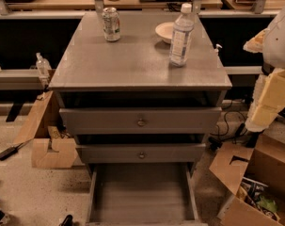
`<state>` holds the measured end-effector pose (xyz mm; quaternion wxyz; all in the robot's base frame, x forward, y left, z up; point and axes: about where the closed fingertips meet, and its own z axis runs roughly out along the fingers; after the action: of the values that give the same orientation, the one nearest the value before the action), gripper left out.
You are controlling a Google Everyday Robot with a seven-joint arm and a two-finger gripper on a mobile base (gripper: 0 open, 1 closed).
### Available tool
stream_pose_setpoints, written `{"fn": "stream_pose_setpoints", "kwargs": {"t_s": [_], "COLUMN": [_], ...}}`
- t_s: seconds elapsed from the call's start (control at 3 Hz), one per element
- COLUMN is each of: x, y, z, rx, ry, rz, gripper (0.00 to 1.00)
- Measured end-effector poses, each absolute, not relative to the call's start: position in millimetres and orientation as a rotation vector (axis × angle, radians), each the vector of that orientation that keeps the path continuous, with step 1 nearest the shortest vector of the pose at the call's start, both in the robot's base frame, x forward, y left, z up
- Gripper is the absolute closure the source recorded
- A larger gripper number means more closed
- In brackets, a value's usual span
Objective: Close bottom drawer
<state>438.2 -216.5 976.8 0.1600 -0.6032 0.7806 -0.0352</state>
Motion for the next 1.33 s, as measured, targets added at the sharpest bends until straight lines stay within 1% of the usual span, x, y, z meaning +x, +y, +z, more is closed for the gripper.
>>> {"fn": "stream_pose_setpoints", "kwargs": {"t_s": [0.67,1.0,1.33], "x": [432,401,366], "y": [-218,-211,-219], "z": [958,942,898], "rx": [-1.717,-1.712,-1.630], "ry": [2.255,2.177,2.105], "rz": [-0.078,-0.039,0.046], "gripper": [0.00,0.00,0.00]}}
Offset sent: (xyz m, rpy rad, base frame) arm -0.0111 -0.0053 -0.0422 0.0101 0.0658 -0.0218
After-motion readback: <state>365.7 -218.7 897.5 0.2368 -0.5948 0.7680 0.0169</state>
